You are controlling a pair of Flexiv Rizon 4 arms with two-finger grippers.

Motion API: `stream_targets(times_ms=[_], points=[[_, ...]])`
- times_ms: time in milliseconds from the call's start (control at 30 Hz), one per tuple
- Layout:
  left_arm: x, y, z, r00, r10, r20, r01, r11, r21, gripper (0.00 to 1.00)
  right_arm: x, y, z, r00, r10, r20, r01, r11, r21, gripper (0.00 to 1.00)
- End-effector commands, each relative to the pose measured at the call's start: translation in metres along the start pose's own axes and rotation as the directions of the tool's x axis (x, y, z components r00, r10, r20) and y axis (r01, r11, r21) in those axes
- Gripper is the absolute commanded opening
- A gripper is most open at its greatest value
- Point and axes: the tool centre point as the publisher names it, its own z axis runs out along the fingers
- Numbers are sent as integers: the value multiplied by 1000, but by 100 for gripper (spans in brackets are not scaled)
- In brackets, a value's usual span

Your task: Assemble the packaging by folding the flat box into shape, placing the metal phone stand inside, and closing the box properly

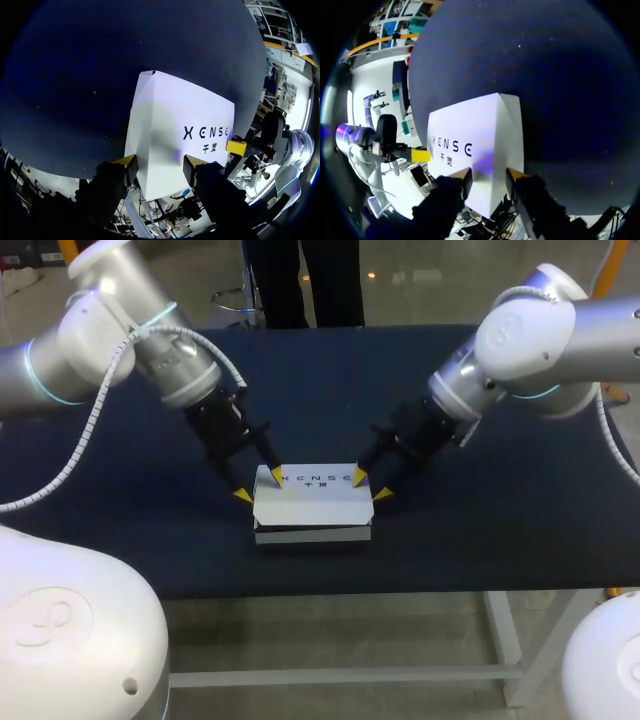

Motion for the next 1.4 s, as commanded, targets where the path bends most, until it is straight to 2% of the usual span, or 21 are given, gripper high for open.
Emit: stream_targets(times_ms=[33, 633, 1033, 1400], points=[[5, -2, -1, 1000, -6, 15, 6, 1000, -10, 63, 4, 3, -1, 1000, 1, -2, -1, 1000, 22, 48], [6, -1, -6, 999, -38, 32, 39, 999, -33, 58, 10, 8, -4, 1000, 12, 3, -13, 998, 66, 49], [8, -2, -8, 998, -42, 48, 45, 998, -51, 59, 13, 6, -9, 1000, 3, 2, -4, 997, 79, 49], [11, -3, -11, 997, -55, 62, 60, 995, -81, 53, 14, 10, -12, 1000, 8, -2, -8, 995, 101, 49]])
